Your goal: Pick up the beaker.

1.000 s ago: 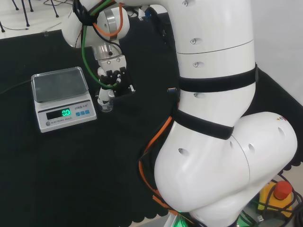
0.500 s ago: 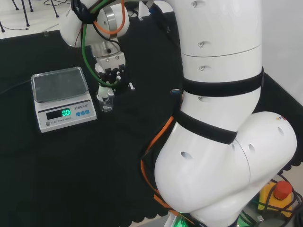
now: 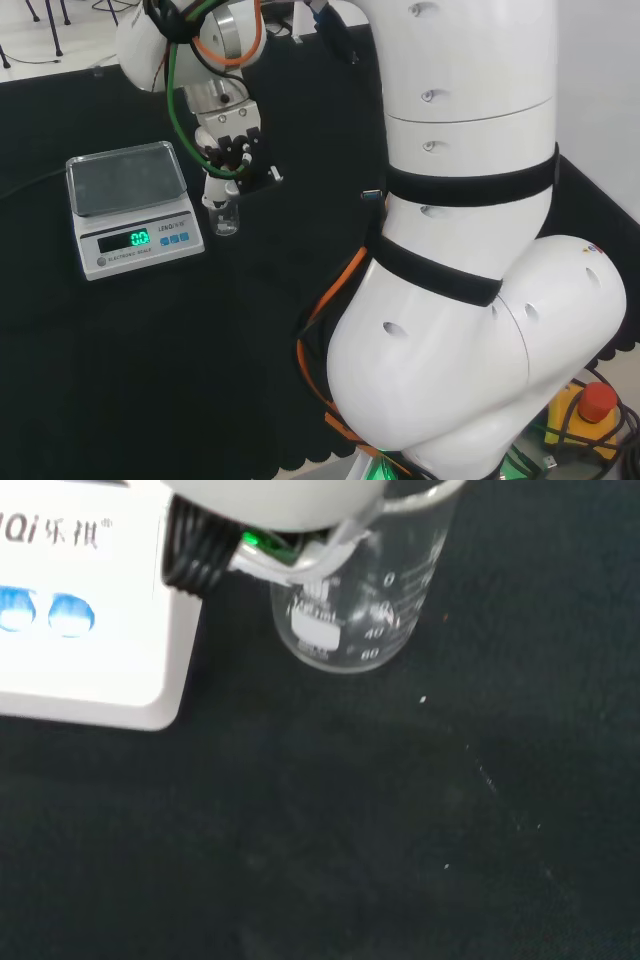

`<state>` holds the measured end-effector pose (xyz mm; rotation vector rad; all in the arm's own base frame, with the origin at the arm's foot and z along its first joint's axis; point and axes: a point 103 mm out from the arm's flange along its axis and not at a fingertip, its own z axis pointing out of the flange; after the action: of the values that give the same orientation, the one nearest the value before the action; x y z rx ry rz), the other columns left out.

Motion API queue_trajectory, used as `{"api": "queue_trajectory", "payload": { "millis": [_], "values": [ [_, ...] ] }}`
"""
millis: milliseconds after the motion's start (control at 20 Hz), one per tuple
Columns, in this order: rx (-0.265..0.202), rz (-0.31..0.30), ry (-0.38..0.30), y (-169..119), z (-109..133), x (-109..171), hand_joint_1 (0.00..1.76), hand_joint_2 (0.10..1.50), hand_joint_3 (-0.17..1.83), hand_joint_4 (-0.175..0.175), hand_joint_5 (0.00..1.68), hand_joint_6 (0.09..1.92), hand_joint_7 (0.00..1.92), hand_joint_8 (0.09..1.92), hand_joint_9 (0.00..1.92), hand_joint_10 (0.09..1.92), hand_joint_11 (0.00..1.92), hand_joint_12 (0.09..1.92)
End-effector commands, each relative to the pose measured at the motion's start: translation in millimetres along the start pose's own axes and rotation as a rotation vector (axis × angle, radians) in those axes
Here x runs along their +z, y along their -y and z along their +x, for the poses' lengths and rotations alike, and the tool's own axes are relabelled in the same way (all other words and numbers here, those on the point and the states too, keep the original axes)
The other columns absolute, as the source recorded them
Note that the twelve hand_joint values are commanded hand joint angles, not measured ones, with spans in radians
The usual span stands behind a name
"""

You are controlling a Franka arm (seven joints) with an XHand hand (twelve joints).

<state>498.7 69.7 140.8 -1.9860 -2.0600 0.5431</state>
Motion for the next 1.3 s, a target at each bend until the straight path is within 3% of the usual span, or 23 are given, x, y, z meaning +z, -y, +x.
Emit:
{"api": "queue_trajectory", "payload": {
  "millis": [50,300,500,800,1000,1300],
  "values": [
    [-0.028,0.105,-0.001,-9.3,4.4,10.3,0.93,0.55,0.58,-0.064,0.23,0.66,0.43,0.8,0.62,0.81,0.4,1.38],
    [-0.033,0.125,0.011,-12.9,7.3,11.7,0.89,0.55,0.54,-0.062,0.21,0.59,0.36,0.8,0.54,0.83,0.32,1.4],
    [-0.03,0.102,0.008,-11.7,6.7,14.5,0.91,0.56,0.53,-0.061,0.23,0.58,0.38,0.8,0.56,0.83,0.34,1.39],
    [-0.021,0.092,0.019,-13.0,5.1,17.0,1.03,0.56,0.61,-0.061,0.34,0.63,0.57,0.76,0.77,0.75,0.63,1.29],
    [-0.019,0.05,0.015,-12.1,5.2,13.8,1.1,0.59,0.67,-0.065,0.57,0.82,0.75,0.75,0.97,0.69,0.86,1.16],
    [-0.027,-0.004,0.009,-7.1,4.7,4.5,1.11,0.63,0.68,-0.063,0.72,0.86,0.9,0.74,1.11,0.62,0.99,1.09]
  ]
}}
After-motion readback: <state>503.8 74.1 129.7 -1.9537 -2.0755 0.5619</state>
